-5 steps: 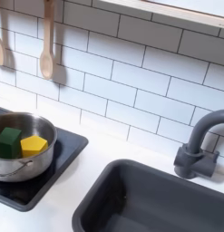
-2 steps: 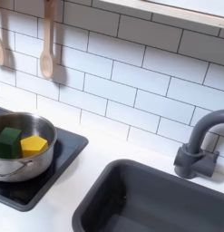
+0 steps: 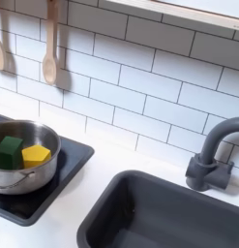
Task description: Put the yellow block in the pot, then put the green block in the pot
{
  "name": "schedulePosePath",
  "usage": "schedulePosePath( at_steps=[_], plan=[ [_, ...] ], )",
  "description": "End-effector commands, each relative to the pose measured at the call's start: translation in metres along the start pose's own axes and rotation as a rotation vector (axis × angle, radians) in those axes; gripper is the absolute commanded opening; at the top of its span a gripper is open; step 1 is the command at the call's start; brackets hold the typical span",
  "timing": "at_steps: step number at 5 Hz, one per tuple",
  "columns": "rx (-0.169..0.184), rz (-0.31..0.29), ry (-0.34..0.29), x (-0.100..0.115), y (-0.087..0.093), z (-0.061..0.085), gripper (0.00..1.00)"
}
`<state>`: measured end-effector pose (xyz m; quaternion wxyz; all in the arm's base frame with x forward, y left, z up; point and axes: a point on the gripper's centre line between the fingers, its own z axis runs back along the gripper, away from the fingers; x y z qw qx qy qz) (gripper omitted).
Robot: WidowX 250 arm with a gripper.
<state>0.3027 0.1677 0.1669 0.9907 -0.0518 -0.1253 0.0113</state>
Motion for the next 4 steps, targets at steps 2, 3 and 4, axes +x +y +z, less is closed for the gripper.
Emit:
schedulePosePath(
  at_steps=[2, 3, 4],
  plan=[
    [-0.008, -0.001, 0.007, -0.0020, 0.0014, -0.0109, 0.00],
    [-0.004, -0.001, 0.008, -0.0017, 0.0025, -0.0130, 0.00],
    [-0.002, 0.003, 0.007, 0.0005, 0.0023, -0.0156, 0.00]
  ],
)
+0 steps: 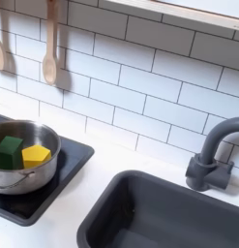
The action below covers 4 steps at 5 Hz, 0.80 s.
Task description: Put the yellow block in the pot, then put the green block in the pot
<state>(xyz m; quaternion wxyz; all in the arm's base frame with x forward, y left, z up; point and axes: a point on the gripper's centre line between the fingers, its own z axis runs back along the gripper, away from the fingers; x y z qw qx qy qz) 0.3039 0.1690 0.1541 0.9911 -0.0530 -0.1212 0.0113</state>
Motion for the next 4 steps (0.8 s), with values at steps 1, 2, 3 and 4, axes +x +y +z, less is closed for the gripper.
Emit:
schedulePosePath(
  at_steps=[1, 2, 3, 4],
  plan=[
    [0.000, -0.004, -0.001, 0.0038, -0.0002, -0.0076, 0.00],
    [-0.001, -0.017, -0.011, 0.0061, -0.0055, -0.0077, 0.00],
    [-0.003, -0.033, -0.010, 0.0079, -0.0098, -0.0111, 0.00],
    [-0.002, -0.025, -0.012, 0.0074, -0.0074, -0.0114, 0.00]
  ],
)
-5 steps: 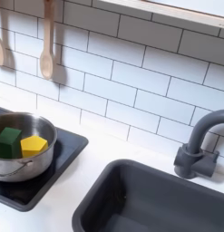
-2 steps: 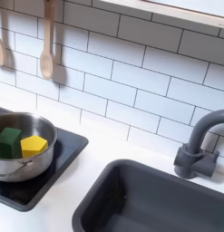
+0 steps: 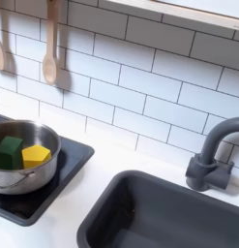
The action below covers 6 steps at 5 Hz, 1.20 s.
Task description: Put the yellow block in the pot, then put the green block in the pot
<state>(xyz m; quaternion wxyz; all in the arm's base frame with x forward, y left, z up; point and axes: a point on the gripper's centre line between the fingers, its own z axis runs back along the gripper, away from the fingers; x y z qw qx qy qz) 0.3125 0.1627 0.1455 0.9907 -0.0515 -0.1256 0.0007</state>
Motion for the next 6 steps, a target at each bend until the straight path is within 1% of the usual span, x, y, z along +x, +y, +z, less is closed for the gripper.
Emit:
schedulePosePath(
  at_steps=[1, 2, 5, 6],
  plan=[
    [0.000, 0.003, -0.008, 0.0014, 0.0012, -0.0023, 0.00],
    [-0.002, 0.000, -0.026, 0.0040, 0.0007, -0.0010, 0.00],
    [-0.015, -0.006, -0.051, 0.0059, -0.0029, -0.0010, 0.00],
    [-0.019, -0.003, -0.047, 0.0039, -0.0014, -0.0047, 0.00]
  ],
)
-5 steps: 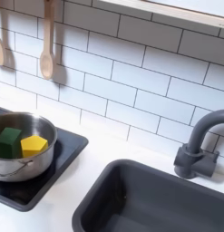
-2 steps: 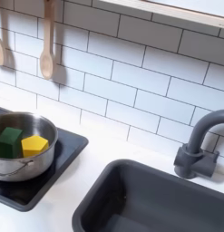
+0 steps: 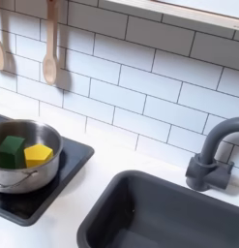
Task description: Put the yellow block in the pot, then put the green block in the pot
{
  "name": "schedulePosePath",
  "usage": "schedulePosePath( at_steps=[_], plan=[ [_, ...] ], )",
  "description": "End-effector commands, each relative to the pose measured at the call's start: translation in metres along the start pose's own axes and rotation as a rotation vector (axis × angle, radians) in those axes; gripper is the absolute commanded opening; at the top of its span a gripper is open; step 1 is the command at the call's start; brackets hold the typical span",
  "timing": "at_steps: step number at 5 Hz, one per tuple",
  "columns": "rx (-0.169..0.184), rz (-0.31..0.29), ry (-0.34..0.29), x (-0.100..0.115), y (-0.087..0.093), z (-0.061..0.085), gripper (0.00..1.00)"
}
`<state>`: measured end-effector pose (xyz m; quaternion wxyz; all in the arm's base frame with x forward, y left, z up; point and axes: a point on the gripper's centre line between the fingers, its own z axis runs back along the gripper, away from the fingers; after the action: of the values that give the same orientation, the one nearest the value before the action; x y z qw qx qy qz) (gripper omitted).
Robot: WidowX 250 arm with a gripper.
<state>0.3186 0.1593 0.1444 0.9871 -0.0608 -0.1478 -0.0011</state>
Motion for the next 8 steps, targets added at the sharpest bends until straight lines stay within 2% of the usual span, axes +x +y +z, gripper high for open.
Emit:
schedulePosePath(
  at_steps=[1, 6, 8],
  plan=[
    [0.000, -0.004, -0.014, 0.001, -0.001, 0.000, 0.00],
    [-0.019, -0.019, -0.038, 0.018, -0.009, -0.004, 0.00],
    [-0.017, -0.009, -0.048, 0.011, -0.003, 0.005, 0.00]
  ],
)
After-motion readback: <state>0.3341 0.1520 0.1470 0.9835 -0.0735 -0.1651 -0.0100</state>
